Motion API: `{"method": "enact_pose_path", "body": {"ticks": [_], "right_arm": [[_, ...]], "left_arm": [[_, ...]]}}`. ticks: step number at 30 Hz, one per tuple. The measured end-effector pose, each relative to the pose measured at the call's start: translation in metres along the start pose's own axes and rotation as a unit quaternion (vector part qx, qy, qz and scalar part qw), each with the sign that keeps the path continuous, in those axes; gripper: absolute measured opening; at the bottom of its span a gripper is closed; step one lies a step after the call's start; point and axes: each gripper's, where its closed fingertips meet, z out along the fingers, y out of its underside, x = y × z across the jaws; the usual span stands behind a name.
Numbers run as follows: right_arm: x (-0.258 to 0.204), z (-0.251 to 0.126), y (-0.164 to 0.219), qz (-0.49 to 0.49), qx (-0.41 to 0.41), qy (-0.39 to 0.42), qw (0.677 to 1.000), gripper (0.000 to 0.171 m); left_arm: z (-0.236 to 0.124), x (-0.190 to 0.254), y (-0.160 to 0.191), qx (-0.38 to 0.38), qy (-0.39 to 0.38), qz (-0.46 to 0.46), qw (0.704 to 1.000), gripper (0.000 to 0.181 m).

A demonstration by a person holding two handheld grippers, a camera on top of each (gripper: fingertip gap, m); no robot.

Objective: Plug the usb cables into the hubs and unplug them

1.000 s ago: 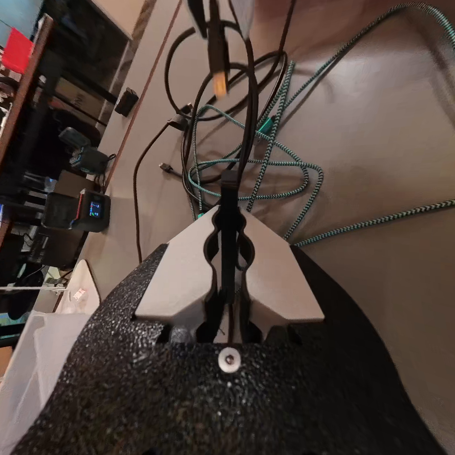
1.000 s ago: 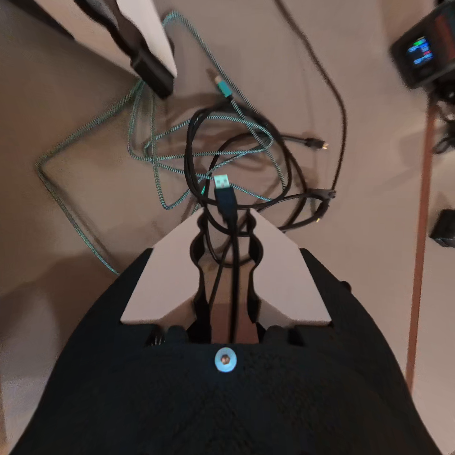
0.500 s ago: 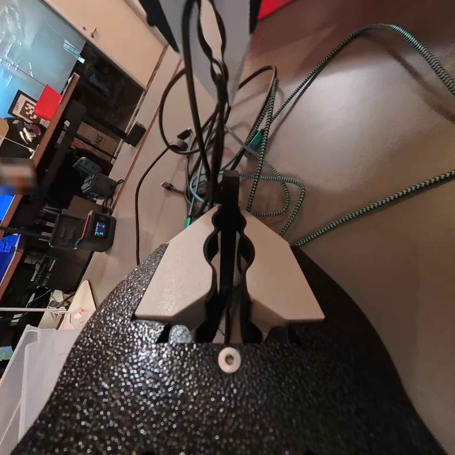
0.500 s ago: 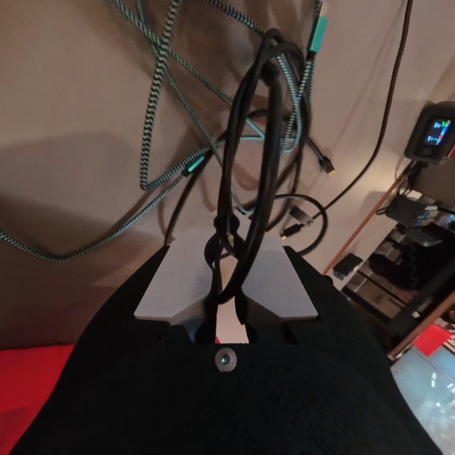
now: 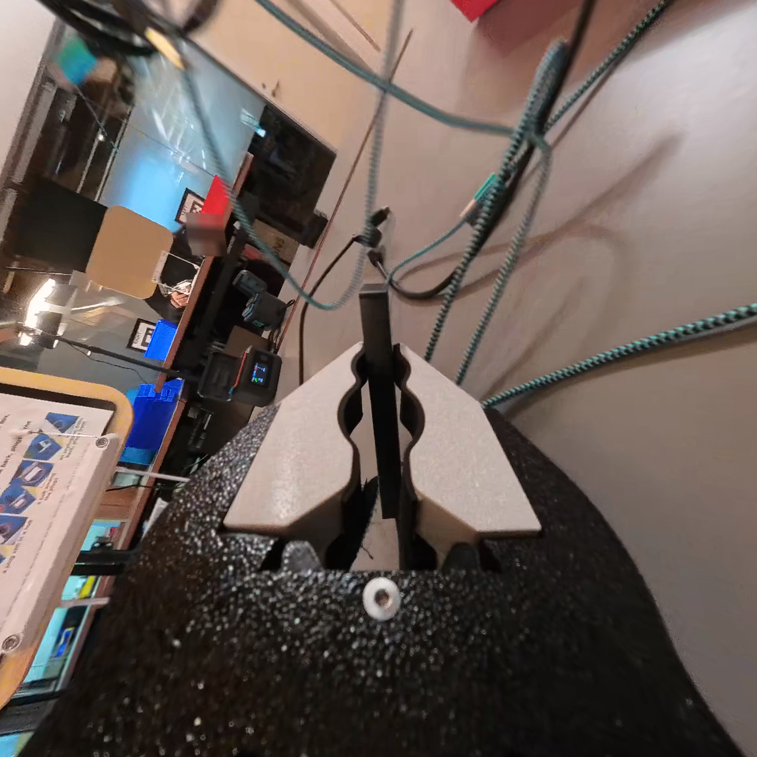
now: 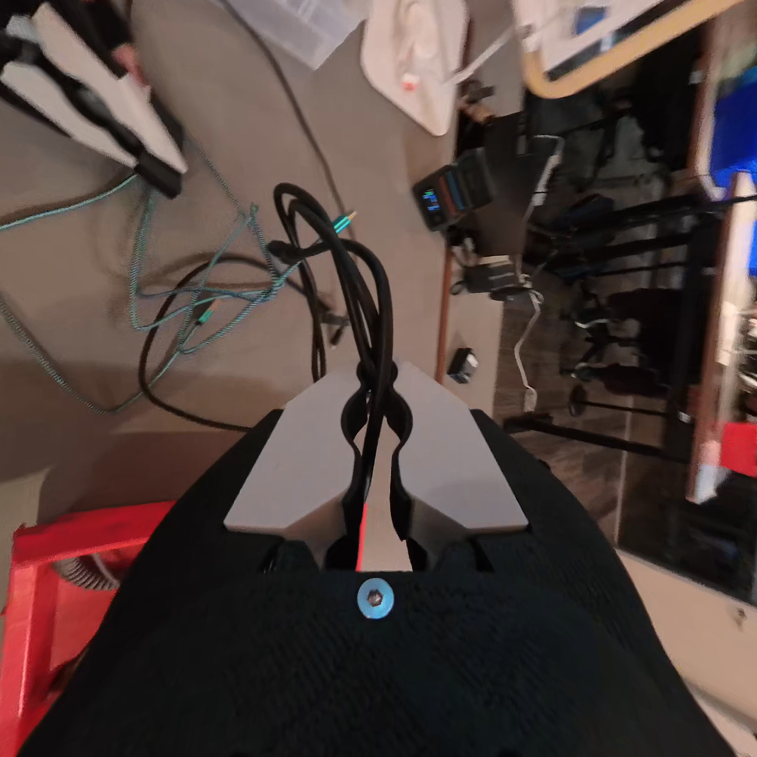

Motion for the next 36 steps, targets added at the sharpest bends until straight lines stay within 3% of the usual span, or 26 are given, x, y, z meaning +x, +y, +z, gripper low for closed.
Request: {"method": "enact_pose_path", "body": {"ticks": [4, 7, 9, 13, 20, 23, 26, 28, 31, 32, 33, 36], "right_arm": [[0.034, -0.028, -0.003, 0.018, -0.001, 0.086, 0.996, 0.000], [0.043, -0.037, 0.000, 0.024, -0.018, 0.110, 0.994, 0.000], [0.044, -0.038, 0.001, 0.026, -0.025, 0.116, 0.993, 0.000], [0.041, -0.037, 0.002, 0.031, -0.028, 0.116, 0.992, 0.000], [0.036, -0.032, -0.011, 0.058, -0.026, 0.127, 0.990, 0.000], [0.030, -0.027, -0.020, 0.060, -0.028, 0.129, 0.989, 0.000], [0.022, -0.022, -0.029, 0.058, -0.027, 0.120, 0.991, 0.000], [0.020, -0.019, -0.031, 0.058, -0.031, 0.118, 0.991, 0.000], [0.019, -0.018, -0.027, 0.056, -0.040, 0.120, 0.990, 0.000], [0.020, -0.018, -0.024, 0.055, -0.045, 0.123, 0.990, 0.000], [0.021, -0.019, -0.020, 0.058, -0.049, 0.126, 0.989, 0.000], [0.027, -0.021, -0.006, 0.065, -0.062, 0.140, 0.986, 0.000]], "left_arm": [[0.007, 0.016, 0.007, -0.030, 0.056, -0.033, 0.997, 0.011], [0.014, 0.025, 0.015, -0.067, 0.119, -0.140, 0.981, 0.053], [0.014, 0.021, 0.007, -0.046, 0.143, -0.217, 0.964, 0.069], [0.011, -0.011, -0.025, 0.031, 0.148, -0.343, 0.927, 0.084], [0.014, -0.062, -0.105, 0.160, 0.109, -0.430, 0.882, 0.078], [0.030, -0.070, -0.133, 0.166, 0.105, -0.441, 0.876, 0.086], [0.053, -0.056, -0.151, 0.133, 0.154, -0.445, 0.872, 0.106], [0.065, -0.053, -0.154, 0.124, 0.155, -0.444, 0.874, 0.097], [0.072, -0.053, -0.153, 0.132, 0.144, -0.447, 0.873, 0.055], [0.069, -0.053, -0.155, 0.145, 0.145, -0.448, 0.870, 0.034], [0.065, -0.052, -0.157, 0.163, 0.152, -0.445, 0.867, 0.000], [0.053, -0.044, -0.153, 0.179, 0.167, -0.426, 0.871, 0.000]]}}
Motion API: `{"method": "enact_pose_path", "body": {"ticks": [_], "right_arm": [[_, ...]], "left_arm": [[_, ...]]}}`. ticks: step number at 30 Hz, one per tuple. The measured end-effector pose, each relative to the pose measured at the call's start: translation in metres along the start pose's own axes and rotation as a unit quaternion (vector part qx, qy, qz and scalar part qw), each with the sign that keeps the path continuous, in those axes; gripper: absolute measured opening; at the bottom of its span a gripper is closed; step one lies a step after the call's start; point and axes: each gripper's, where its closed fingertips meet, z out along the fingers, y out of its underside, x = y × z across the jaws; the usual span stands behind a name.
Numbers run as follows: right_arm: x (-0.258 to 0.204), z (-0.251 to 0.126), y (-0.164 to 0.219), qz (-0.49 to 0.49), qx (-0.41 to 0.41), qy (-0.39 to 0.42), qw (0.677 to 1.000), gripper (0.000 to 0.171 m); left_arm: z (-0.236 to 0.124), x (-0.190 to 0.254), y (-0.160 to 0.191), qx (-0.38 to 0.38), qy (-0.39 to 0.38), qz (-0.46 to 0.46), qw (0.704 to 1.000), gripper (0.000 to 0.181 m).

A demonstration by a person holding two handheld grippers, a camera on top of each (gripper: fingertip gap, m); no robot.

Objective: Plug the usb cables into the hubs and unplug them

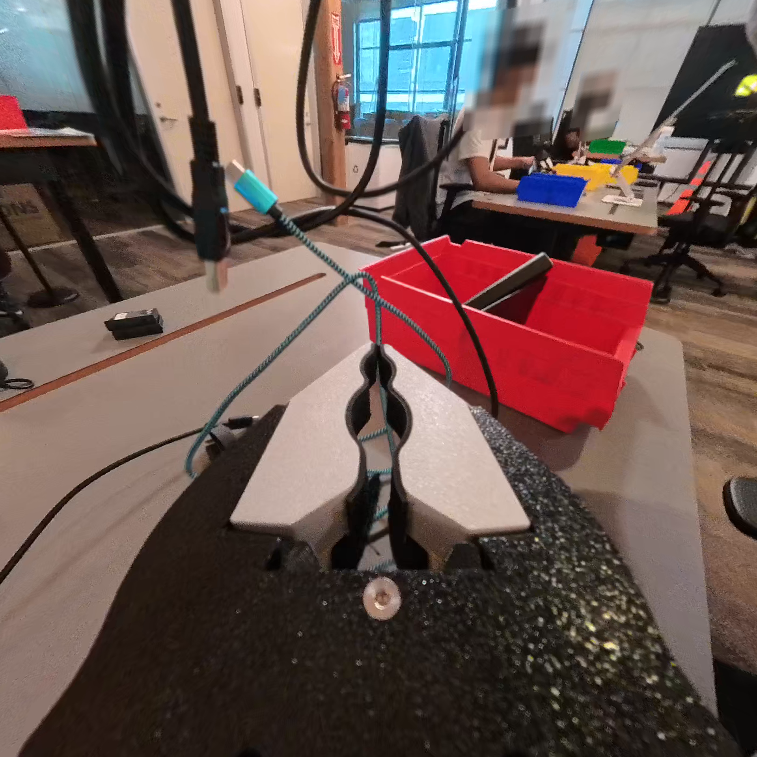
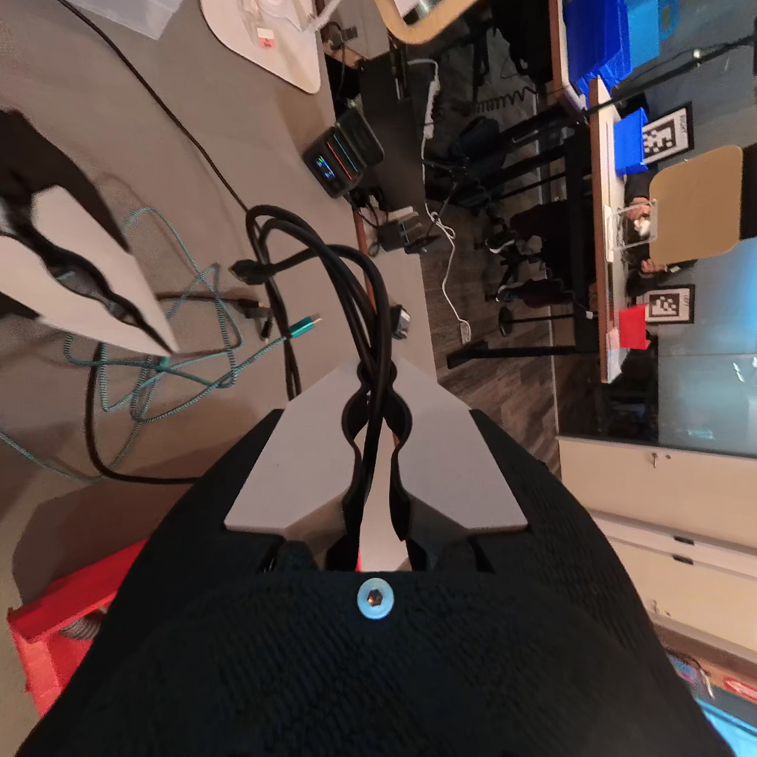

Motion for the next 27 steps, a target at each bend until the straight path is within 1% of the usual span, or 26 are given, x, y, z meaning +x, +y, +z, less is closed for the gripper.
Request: {"method": "enact_pose_path", "body": {"ticks": [2, 5, 6, 7, 10, 11, 14, 15, 16, 17, 18, 20, 22, 24, 27], "right_arm": [[0.007, 0.000, 0.009, 0.002, -0.009, 0.014, 1.000, 0.000], [0.012, -0.001, 0.015, 0.021, -0.008, 0.016, 1.000, 0.000], [0.013, -0.002, 0.014, 0.027, -0.005, 0.016, 1.000, 0.000], [0.014, -0.003, 0.013, 0.031, -0.002, 0.020, 0.999, 0.000], [0.014, -0.008, 0.002, 0.038, 0.013, 0.022, 0.999, 0.000], [0.012, -0.009, -0.002, 0.035, 0.018, 0.021, 0.999, 0.000], [0.010, -0.014, -0.009, 0.024, 0.020, 0.022, 0.999, 0.000], [0.010, -0.016, -0.009, 0.019, 0.018, 0.024, 0.999, 0.000], [0.010, -0.016, -0.009, 0.015, 0.015, 0.026, 0.999, 0.000], [0.011, -0.017, -0.008, 0.013, 0.012, 0.028, 0.999, 0.000], [0.011, -0.017, -0.007, 0.012, 0.011, 0.029, 0.999, 0.000], [0.014, -0.017, -0.002, 0.010, 0.006, 0.038, 0.999, 0.000], [0.018, -0.018, 0.003, 0.008, 0.001, 0.048, 0.999, 0.000], [0.021, -0.017, 0.011, 0.009, -0.004, 0.056, 0.998, 0.000], [0.029, -0.016, 0.024, 0.011, -0.015, 0.073, 0.997, 0.000]], "left_arm": [[-0.011, -0.001, 0.003, 0.009, -0.004, 0.015, 1.000, 0.000], [-0.018, 0.003, -0.003, 0.043, 0.014, -0.029, 0.999, 0.000], [-0.016, 0.003, -0.005, 0.050, 0.014, -0.039, 0.998, 0.021], [-0.010, 0.000, -0.003, 0.041, 0.003, -0.052, 0.998, 0.046], [0.017, -0.001, 0.011, -0.026, -0.020, -0.052, 0.998, 0.118], [0.024, -0.002, 0.010, -0.028, -0.033, -0.041, 0.998, 0.116], [0.036, -0.002, 0.005, -0.021, -0.048, -0.015, 0.998, 0.092], [0.038, -0.001, 0.004, -0.024, -0.047, -0.009, 0.999, 0.076], [0.040, 0.001, 0.004, -0.025, -0.039, -0.002, 0.999, 0.057], [0.040, 0.006, 0.003, -0.023, -0.025, 0.005, 0.999, 0.027], [0.038, 0.008, 0.003, -0.021, -0.020, 0.015, 0.999, 0.007], [0.028, 0.005, 0.000, 0.000, -0.041, 0.055, 0.998, 0.001], [0.012, 0.010, -0.005, 0.030, -0.048, 0.098, 0.994, 0.000], [-0.009, 0.016, -0.007, 0.055, -0.050, 0.135, 0.988, 0.000], [-0.044, 0.012, -0.002, 0.072, -0.080, 0.182, 0.977, 0.000]]}}
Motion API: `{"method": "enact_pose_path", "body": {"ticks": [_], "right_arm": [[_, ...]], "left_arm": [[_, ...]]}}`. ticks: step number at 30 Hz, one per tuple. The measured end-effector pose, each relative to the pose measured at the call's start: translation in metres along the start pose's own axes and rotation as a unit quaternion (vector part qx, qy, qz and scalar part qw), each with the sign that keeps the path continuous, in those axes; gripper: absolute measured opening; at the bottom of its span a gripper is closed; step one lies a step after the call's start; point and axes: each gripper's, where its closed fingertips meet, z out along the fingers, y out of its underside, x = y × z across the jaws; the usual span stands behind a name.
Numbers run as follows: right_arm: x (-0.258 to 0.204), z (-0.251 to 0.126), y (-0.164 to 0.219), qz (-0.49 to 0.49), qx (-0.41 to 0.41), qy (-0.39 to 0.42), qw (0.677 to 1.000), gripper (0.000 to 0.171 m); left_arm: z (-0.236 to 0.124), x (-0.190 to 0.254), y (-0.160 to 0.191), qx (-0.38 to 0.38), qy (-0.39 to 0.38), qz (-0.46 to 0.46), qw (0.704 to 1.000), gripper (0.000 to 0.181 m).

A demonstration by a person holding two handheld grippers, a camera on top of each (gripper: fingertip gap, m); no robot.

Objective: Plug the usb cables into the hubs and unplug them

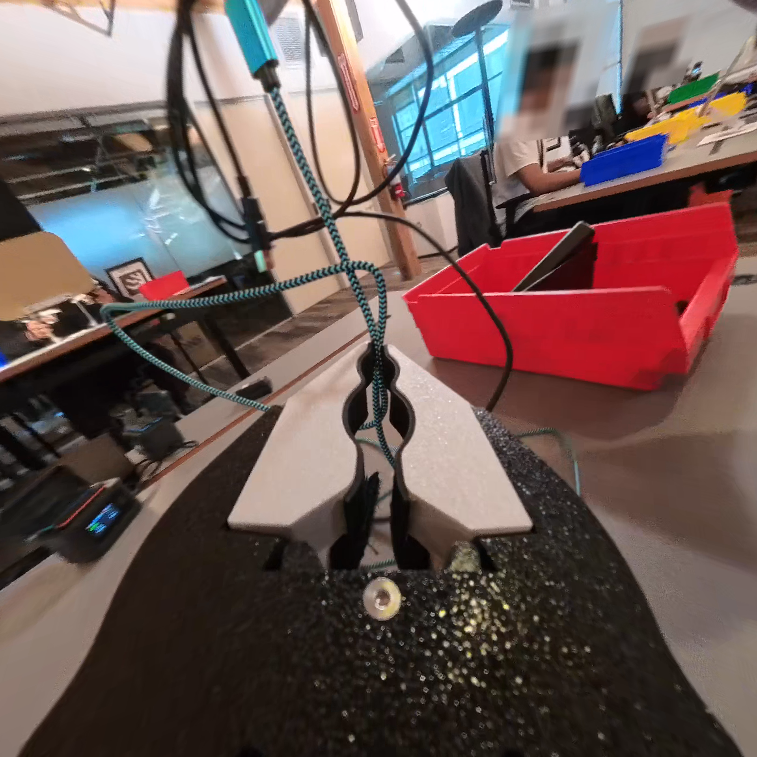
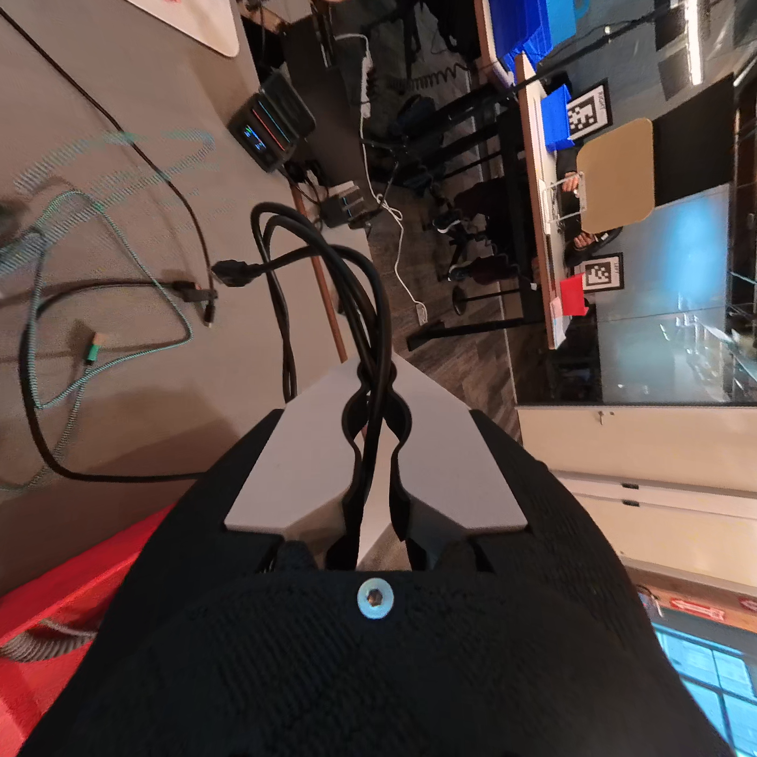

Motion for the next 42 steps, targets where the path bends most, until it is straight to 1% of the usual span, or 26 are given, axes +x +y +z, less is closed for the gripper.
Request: {"method": "enact_pose_path", "body": {"ticks": [3, 5, 7, 10, 15, 20, 21, 23, 24, 26, 28, 36, 42], "right_arm": [[0.013, -0.003, 0.010, 0.007, -0.004, 0.019, 1.000, 0.000], [0.027, -0.011, 0.010, 0.010, 0.000, 0.037, 0.999, 0.000], [0.046, -0.025, 0.005, 0.015, 0.008, 0.055, 0.998, 0.000], [0.083, -0.054, -0.009, 0.022, 0.026, 0.089, 0.995, 0.000], [0.149, -0.110, -0.030, 0.046, 0.054, 0.152, 0.986, 0.000], [0.196, -0.156, -0.044, 0.061, 0.077, 0.210, 0.973, 0.000], [0.200, -0.162, -0.048, 0.066, 0.084, 0.214, 0.971, 0.000], [0.204, -0.171, -0.054, 0.067, 0.092, 0.217, 0.970, 0.000], [0.206, -0.175, -0.056, 0.062, 0.091, 0.222, 0.969, 0.000], [0.213, -0.180, -0.054, 0.057, 0.080, 0.231, 0.968, 0.000], [0.224, -0.186, -0.047, 0.060, 0.065, 0.240, 0.967, 0.000], [0.269, -0.217, -0.009, 0.065, -0.001, 0.280, 0.958, 0.000], [0.286, -0.259, -0.003, 0.071, -0.002, 0.312, 0.947, 0.000]], "left_arm": [[-0.029, -0.012, 0.019, -0.020, -0.025, 0.015, 0.999, 0.000], [-0.040, -0.024, 0.038, -0.048, -0.046, 0.016, 0.998, 0.000], [-0.047, -0.034, 0.046, -0.044, -0.066, 0.005, 0.997, 0.000], [-0.051, -0.043, 0.054, -0.041, -0.087, -0.002, 0.995, 0.002], [-0.052, -0.053, 0.064, -0.050, -0.111, 0.018, 0.992, 0.004], [-0.057, -0.061, 0.061, -0.037, -0.131, 0.004, 0.991, 0.006], [-0.056, -0.059, 0.057, -0.031, -0.125, 0.003, 0.992, 0.008], [-0.051, -0.055, 0.053, -0.039, -0.119, 0.022, 0.992, 0.024], [-0.049, -0.053, 0.053, -0.046, -0.123, 0.037, 0.991, 0.028], [-0.047, -0.049, 0.057, -0.054, -0.130, 0.063, 0.988, 0.029], [-0.045, -0.042, 0.063, -0.065, -0.116, 0.068, 0.989, 0.025], [-0.047, -0.042, 0.077, -0.083, -0.099, 0.030, 0.991, 0.021], [-0.045, -0.042, 0.084, -0.098, -0.093, 0.024, 0.991, 0.020]]}}
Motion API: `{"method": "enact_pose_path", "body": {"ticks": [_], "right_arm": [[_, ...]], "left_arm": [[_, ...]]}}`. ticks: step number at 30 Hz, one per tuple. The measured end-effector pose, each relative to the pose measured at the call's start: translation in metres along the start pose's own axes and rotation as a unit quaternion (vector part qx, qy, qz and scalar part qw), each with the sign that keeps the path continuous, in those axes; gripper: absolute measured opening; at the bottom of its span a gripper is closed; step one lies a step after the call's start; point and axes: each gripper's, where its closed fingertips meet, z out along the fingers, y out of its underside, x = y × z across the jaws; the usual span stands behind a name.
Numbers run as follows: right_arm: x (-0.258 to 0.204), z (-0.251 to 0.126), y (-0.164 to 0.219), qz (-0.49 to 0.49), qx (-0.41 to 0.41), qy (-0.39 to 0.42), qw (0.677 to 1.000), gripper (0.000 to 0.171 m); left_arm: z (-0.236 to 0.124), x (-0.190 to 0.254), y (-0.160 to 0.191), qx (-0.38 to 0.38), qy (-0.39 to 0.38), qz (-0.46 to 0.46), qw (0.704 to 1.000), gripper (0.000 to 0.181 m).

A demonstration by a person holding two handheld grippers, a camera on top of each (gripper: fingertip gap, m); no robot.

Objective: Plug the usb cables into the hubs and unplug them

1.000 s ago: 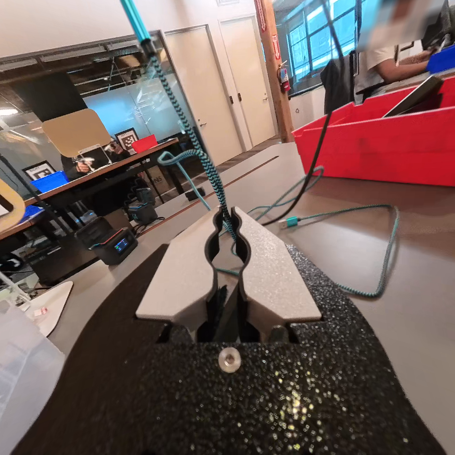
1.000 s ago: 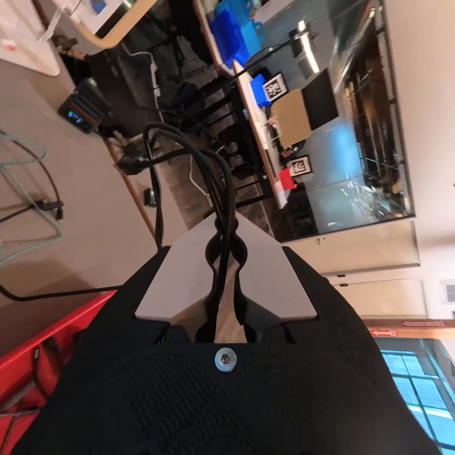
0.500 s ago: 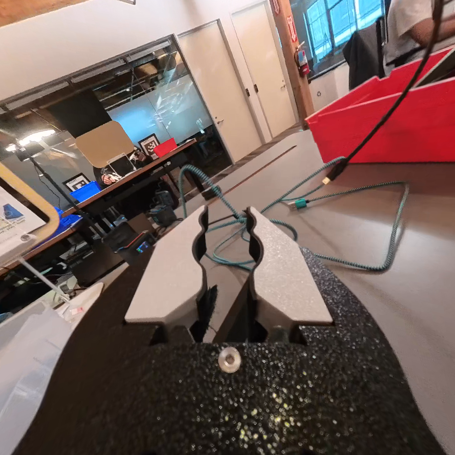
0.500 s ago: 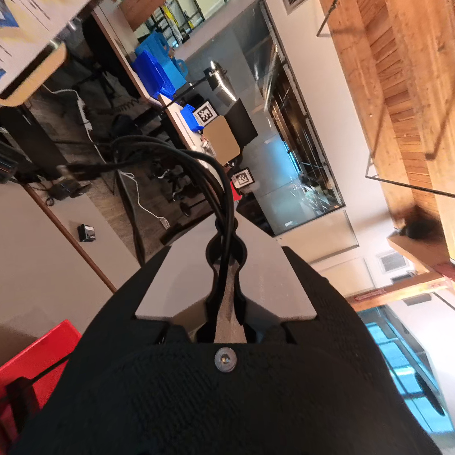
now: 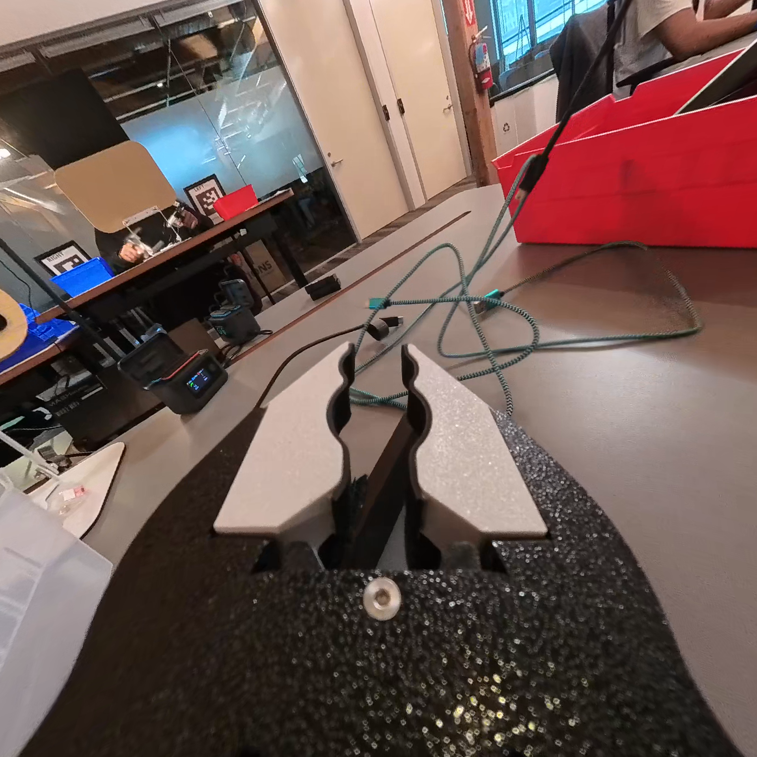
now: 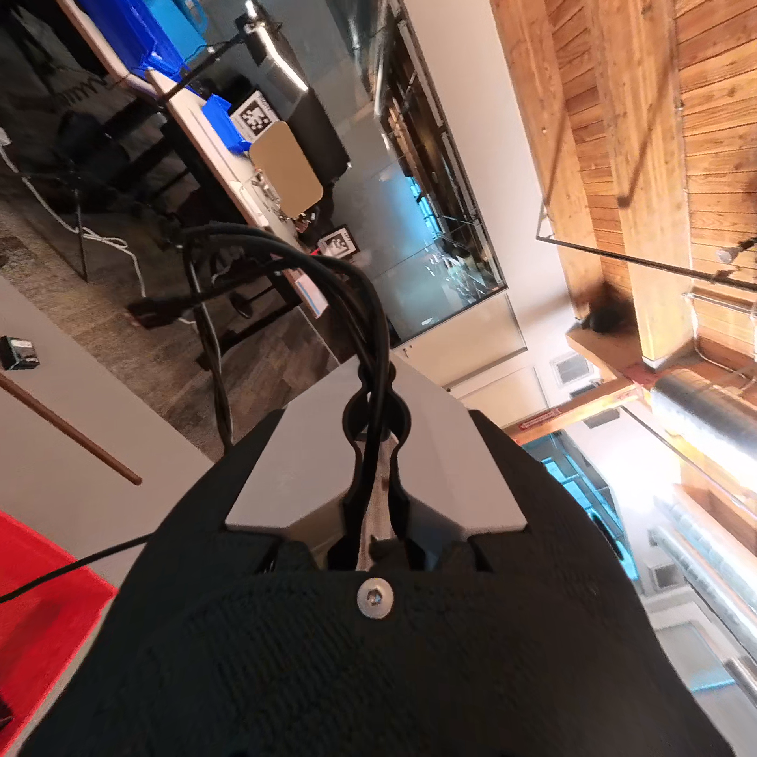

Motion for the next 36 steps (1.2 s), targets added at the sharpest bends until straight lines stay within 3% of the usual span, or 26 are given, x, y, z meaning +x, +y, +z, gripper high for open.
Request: {"method": "enact_pose_path", "body": {"ticks": [6, 11, 15, 21, 29, 36], "right_arm": [[0.058, -0.028, -0.011, 0.046, 0.004, 0.068, 0.997, 0.000], [0.050, -0.039, -0.002, 0.039, -0.015, 0.044, 0.998, 0.000], [0.034, -0.043, 0.024, 0.034, -0.033, 0.022, 0.999, 0.000], [-0.002, -0.054, 0.058, 0.021, -0.036, -0.019, 0.999, 0.000], [-0.050, -0.069, 0.095, 0.068, -0.017, -0.081, 0.994, 0.000], [-0.137, -0.076, 0.138, 0.058, 0.007, -0.135, 0.989, 0.000]], "left_arm": [[0.002, 0.000, 0.002, -0.005, 0.000, -0.002, 1.000, 0.022], [0.004, 0.018, -0.003, -0.005, 0.012, 0.059, 0.998, 0.022], [0.004, 0.023, -0.002, -0.010, 0.016, 0.077, 0.997, 0.021], [0.001, 0.011, 0.002, -0.009, 0.014, 0.026, 1.000, 0.021], [0.002, 0.011, 0.003, -0.011, 0.019, 0.016, 1.000, 0.020], [0.002, 0.012, 0.003, -0.009, 0.023, 0.012, 1.000, 0.019]]}}
